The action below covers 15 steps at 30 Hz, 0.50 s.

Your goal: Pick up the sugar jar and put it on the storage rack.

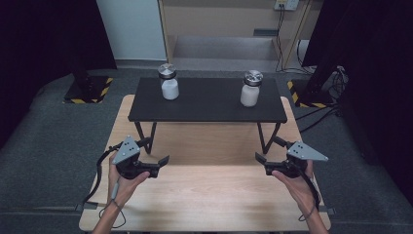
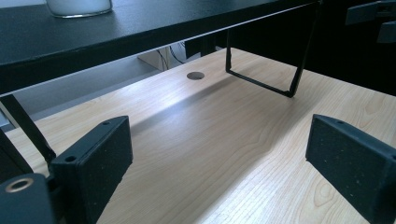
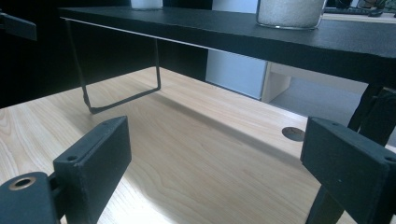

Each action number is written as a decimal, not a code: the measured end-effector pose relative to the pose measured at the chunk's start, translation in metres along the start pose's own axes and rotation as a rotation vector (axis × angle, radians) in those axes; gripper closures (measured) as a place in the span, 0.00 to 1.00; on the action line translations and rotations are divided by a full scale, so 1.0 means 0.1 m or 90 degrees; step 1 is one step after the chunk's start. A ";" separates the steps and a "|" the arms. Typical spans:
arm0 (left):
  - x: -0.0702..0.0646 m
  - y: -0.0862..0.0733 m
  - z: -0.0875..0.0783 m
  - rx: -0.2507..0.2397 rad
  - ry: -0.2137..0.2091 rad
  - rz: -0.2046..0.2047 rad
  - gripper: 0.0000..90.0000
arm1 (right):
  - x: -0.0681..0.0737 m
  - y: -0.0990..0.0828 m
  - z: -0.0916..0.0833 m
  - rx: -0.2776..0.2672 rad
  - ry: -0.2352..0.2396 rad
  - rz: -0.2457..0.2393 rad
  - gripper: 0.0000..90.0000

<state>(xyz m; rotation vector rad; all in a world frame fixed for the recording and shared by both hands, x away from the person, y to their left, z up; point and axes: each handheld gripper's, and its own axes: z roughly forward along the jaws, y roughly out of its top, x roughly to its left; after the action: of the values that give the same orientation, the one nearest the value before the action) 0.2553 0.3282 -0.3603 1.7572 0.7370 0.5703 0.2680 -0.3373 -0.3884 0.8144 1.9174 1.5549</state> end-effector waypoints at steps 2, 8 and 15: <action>0.00 0.00 -0.01 -0.002 0.001 0.000 0.07 | 0.00 0.00 0.00 -0.002 0.001 0.000 0.10; 0.01 0.00 -0.01 -0.002 0.000 0.000 0.07 | 0.00 0.00 0.01 0.002 0.003 -0.002 0.10; 0.01 0.00 -0.01 -0.002 0.001 0.000 0.07 | 0.01 0.00 0.00 -0.003 0.002 -0.002 0.10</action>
<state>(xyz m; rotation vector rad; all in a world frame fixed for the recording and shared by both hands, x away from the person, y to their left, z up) 0.2549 0.3295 -0.3598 1.7540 0.7372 0.5733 0.2676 -0.3370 -0.3882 0.8074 1.9161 1.5595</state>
